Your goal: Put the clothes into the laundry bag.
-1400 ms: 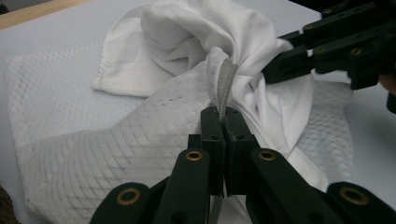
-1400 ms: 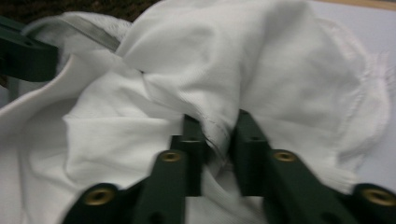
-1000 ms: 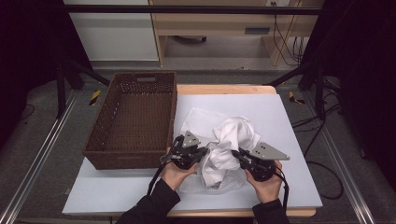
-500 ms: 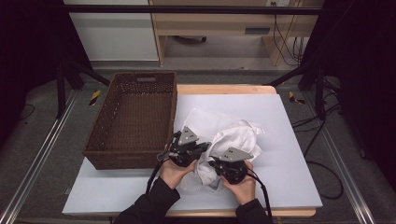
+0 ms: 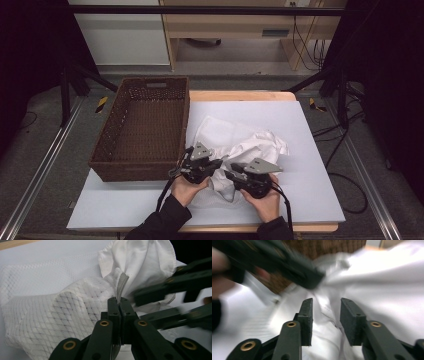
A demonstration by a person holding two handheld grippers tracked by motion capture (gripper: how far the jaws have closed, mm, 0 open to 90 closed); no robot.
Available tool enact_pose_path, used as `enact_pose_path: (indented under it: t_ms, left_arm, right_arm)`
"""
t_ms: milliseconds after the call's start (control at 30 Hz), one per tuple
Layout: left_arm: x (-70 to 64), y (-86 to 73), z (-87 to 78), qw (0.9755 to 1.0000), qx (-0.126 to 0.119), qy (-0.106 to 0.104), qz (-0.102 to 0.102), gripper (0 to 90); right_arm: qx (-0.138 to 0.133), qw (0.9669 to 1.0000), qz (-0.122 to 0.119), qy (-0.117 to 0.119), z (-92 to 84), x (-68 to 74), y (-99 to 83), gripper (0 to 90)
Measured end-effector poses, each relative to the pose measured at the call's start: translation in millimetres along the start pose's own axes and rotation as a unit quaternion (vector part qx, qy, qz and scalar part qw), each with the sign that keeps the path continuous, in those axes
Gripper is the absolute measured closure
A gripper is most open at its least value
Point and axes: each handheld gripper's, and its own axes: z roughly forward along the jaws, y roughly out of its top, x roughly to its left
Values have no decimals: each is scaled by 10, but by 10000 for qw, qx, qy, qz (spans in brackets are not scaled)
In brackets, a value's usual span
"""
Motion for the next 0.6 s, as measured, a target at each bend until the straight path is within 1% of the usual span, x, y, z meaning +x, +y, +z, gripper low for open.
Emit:
enact_pose_path:
  t_ms: [33, 67, 100, 133, 167, 200, 233, 300, 333, 367, 400, 433, 467, 500, 533, 567, 600]
  left_arm:
    - [-5, -1, 5, 10000, 6, 11, 18, 885]
    - [-8, -2, 8, 10000, 11, 23, 46, 885]
    - [-11, -3, 9, 10000, 18, 38, 66, 885]
    - [-10, -4, 8, 10000, 21, 43, 79, 884]
    - [-8, -5, 6, 10000, 20, 43, 82, 884]
    - [-5, -5, 5, 9999, 22, 46, 91, 884]
    - [-1, -6, 5, 9999, 22, 54, 100, 884]
    - [4, -6, 11, 9999, 28, 56, 95, 884]
    - [3, -7, 16, 9999, 33, 64, 102, 884]
    - [1, -9, 22, 9999, 40, 66, 96, 884]
    - [-1, -11, 28, 9999, 51, 73, 99, 884]
    - [-1, -12, 32, 9999, 56, 81, 103, 884]
    - [2, -14, 37, 9999, 71, 90, 101, 883]
    - [7, -16, 39, 9999, 68, 92, 88, 883]
    - [11, -17, 39, 9999, 67, 107, 74, 883]
    - [16, -17, 38, 9999, 69, 104, 59, 883]
    - [21, -17, 35, 9999, 64, 99, 46, 883]
  right_arm:
    - [-112, 9999, -35, -104, -100, -23, 28, 594]
    - [-214, 9994, -64, -272, -193, -59, 58, 571]
    - [-295, 9982, -73, -509, -269, -113, 82, 531]
    - [-323, 9965, -62, -772, -323, -178, 101, 468]
    - [-324, 9946, -29, -987, -350, -247, 112, 404]
    - [-224, 9930, 37, -1162, -358, -314, 113, 357]
    - [-105, 9920, 100, -1253, -348, -379, 103, 343]
    - [109, 9913, 229, -1288, -285, -490, 48, 340]
    - [182, 9915, 315, -1246, -234, -522, 9, 339]
    - [241, 9919, 347, -1195, -175, -544, -36, 344]
    - [388, 9920, 379, -1136, -113, -557, -76, 357]
    - [582, 9921, 371, -1050, -47, -561, -103, 398]
    - [707, 9920, 324, -998, -3, -562, -122, 446]
    - [805, 9922, 305, -906, 51, -559, -142, 528]
    - [801, 9931, 326, -793, 66, -548, -143, 659]
    - [745, 9940, 296, -750, 55, -534, -133, 751]
    - [679, 9941, 273, -795, 23, -520, -113, 834]
